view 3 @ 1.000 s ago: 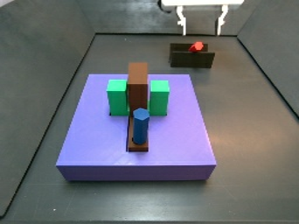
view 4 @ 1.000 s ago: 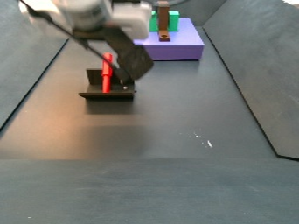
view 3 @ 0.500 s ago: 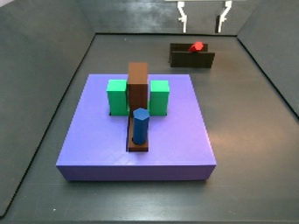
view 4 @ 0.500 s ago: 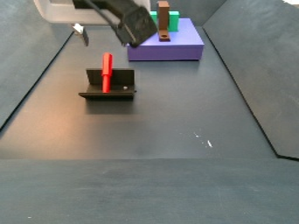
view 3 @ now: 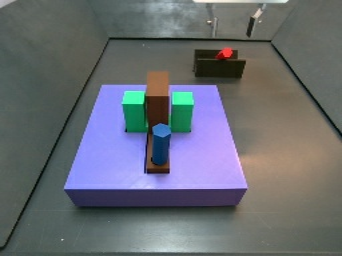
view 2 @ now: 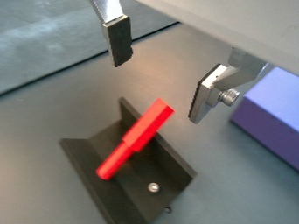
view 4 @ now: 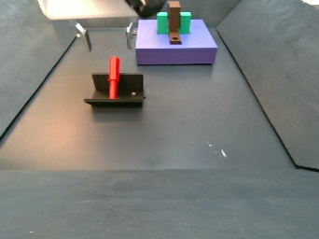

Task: Pick up the red object. Move up. Place the red object on the fixture. Regrasp the red object. Move to above the board. Insert the red object.
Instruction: Regrasp the red object.

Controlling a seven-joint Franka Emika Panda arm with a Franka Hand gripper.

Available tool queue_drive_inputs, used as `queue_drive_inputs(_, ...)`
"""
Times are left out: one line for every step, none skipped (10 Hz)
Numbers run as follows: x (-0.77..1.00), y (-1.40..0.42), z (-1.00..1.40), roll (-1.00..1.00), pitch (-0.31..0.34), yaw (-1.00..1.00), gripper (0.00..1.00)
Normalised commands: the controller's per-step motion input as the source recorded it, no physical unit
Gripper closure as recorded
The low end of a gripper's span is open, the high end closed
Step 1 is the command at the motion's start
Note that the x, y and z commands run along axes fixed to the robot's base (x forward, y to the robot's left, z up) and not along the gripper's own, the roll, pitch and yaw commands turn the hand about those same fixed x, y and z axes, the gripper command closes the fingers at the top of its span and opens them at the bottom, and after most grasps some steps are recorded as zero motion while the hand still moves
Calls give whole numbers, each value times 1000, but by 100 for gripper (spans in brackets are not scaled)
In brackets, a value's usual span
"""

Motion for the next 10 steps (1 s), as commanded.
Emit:
queue_drive_inputs(346, -46, -100, 1000, -80, 266, 0)
queue_drive_inputs(77, 0, -126, 934, -374, 183, 0)
queue_drive_inputs(0, 23, 0, 1000, -297, 60, 0)
queue_drive_inputs(-323, 60, 0, 1000, -177, 0, 0)
queue_drive_inputs(-366, 20, -14, 1000, -120, 0, 0)
queue_drive_inputs(-286, 0, -94, 1000, -131, 0, 0)
queue_drive_inputs(-443, 0, -89, 1000, -49, 3, 0)
queue_drive_inputs(-191, -169, -23, 1000, 0, 0, 0)
queue_drive_inputs(237, -331, -117, 1000, 100, -34, 0)
queue_drive_inputs(274, -300, -91, 1000, 134, -63, 0)
